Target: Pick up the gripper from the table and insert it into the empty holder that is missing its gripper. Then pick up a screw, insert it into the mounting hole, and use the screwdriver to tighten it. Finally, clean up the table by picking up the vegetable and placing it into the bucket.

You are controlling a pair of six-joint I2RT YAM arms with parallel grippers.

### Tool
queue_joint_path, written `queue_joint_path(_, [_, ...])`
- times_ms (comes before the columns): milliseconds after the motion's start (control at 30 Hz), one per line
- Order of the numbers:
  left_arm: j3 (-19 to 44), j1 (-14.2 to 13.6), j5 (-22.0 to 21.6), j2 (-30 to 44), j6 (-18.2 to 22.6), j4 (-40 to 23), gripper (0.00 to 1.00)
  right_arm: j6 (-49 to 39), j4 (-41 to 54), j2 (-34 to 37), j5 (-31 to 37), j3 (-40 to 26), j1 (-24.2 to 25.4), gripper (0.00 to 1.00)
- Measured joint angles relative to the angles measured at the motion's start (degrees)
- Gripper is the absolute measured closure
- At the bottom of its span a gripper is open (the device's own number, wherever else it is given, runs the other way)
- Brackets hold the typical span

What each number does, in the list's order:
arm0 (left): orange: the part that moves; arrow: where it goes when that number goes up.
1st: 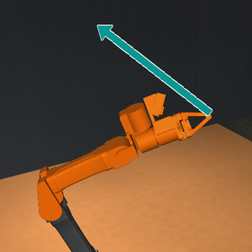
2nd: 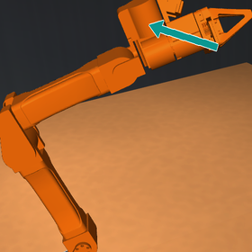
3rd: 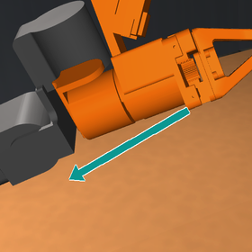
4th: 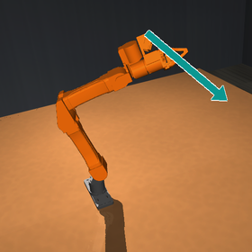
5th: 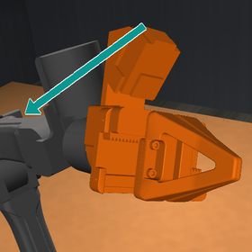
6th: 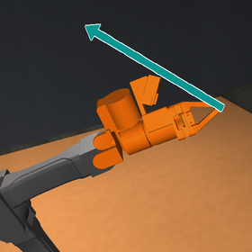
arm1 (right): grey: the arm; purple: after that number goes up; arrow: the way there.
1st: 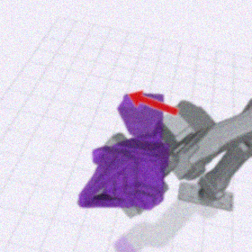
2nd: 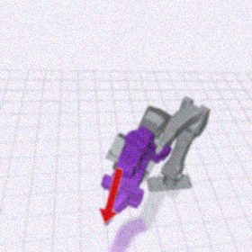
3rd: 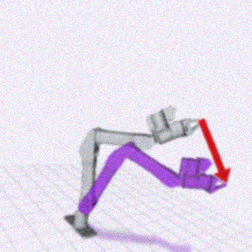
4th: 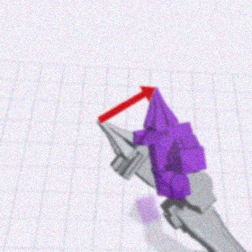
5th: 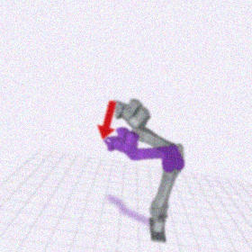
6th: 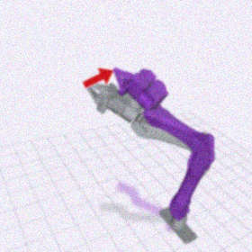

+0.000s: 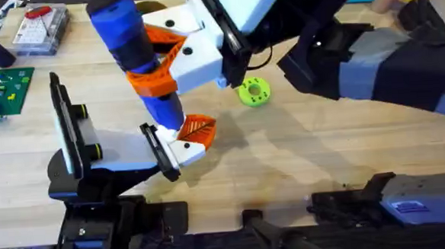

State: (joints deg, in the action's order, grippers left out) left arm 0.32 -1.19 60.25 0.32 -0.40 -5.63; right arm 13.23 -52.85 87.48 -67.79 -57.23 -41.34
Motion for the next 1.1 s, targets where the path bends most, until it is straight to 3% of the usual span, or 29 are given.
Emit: queue_joint_path(1100, [0.0,0.0,0.1,0.0,0.0,0.0,0.989,-1.5,-0.4,0.0,-2.6,0.0,0.0,0.977])
